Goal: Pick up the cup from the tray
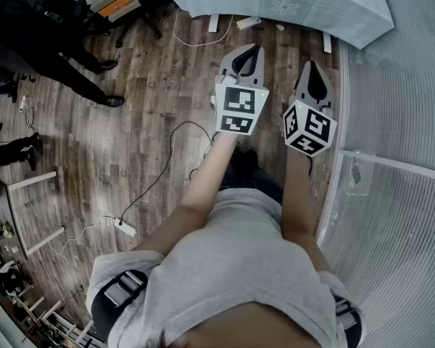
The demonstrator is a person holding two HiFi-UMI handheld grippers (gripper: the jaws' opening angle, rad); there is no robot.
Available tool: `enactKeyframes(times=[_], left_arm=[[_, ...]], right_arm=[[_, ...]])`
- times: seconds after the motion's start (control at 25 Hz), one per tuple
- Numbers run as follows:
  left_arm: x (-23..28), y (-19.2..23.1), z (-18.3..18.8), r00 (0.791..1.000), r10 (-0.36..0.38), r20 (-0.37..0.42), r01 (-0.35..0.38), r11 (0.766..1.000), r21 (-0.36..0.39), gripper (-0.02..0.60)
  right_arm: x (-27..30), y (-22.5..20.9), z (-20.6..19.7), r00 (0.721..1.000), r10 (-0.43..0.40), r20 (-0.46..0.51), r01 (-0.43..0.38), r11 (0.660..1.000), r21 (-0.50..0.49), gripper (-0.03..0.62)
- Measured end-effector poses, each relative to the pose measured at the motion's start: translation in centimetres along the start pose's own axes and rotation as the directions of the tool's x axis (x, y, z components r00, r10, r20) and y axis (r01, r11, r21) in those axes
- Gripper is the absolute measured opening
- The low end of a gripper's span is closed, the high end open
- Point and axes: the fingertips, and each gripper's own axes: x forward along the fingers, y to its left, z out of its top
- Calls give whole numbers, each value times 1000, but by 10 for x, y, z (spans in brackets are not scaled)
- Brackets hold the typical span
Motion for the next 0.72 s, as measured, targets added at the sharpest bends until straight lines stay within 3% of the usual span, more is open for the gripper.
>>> enactKeyframes(times=[0.72], left_arm=[[17, 4, -2, 1000, 5, -14, -5, 1000, 3, 8]], right_arm=[[15, -6, -2, 1000, 15, 2, -15, 1000, 20, 8]])
